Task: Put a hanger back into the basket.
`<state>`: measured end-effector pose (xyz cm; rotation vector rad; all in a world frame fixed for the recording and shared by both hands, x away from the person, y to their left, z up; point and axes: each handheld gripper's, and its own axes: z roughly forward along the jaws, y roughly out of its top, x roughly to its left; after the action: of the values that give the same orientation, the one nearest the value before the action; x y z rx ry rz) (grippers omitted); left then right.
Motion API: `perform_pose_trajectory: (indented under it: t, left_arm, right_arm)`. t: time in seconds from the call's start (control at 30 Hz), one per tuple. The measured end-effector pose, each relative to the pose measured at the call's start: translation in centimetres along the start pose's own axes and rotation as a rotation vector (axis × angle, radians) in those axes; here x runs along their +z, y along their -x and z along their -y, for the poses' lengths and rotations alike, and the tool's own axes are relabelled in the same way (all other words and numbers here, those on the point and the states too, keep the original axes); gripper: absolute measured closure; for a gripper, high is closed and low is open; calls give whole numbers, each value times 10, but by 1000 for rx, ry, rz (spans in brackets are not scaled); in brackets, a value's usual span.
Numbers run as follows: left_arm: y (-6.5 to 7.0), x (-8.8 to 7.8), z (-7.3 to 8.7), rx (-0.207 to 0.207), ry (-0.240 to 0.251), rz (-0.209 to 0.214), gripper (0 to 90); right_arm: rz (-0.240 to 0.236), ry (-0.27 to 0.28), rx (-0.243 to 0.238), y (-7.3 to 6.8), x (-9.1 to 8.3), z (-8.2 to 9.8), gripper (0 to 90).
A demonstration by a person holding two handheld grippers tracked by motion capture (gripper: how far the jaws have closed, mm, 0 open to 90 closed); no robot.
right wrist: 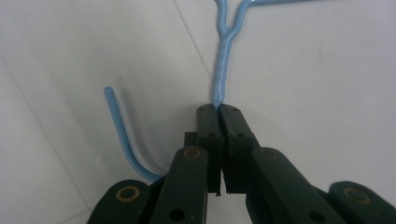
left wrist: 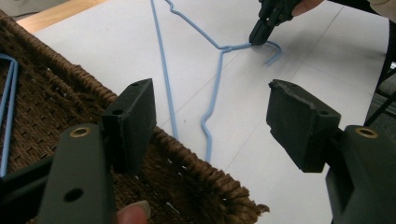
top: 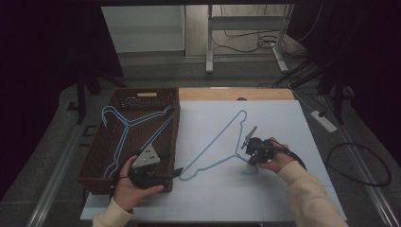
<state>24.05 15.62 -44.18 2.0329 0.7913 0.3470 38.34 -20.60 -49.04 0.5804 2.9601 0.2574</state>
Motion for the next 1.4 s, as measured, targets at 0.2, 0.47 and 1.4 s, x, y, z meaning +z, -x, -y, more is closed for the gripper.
perform_pose_trajectory:
  t: [0.2,0.47,1.4]
  left_arm:
    - [5,3,-2,17,-8,0,329]
    - [21,18,-11,53,-46,21,329]
    - [64,123,-26,115,-295,88,323]
  right_arm:
    - [1,-17,-9,-9,-10,9,879]
    - [6,-6,-8,-20,-24,16,878]
    - [12,-31,-28,-28,-28,14,878]
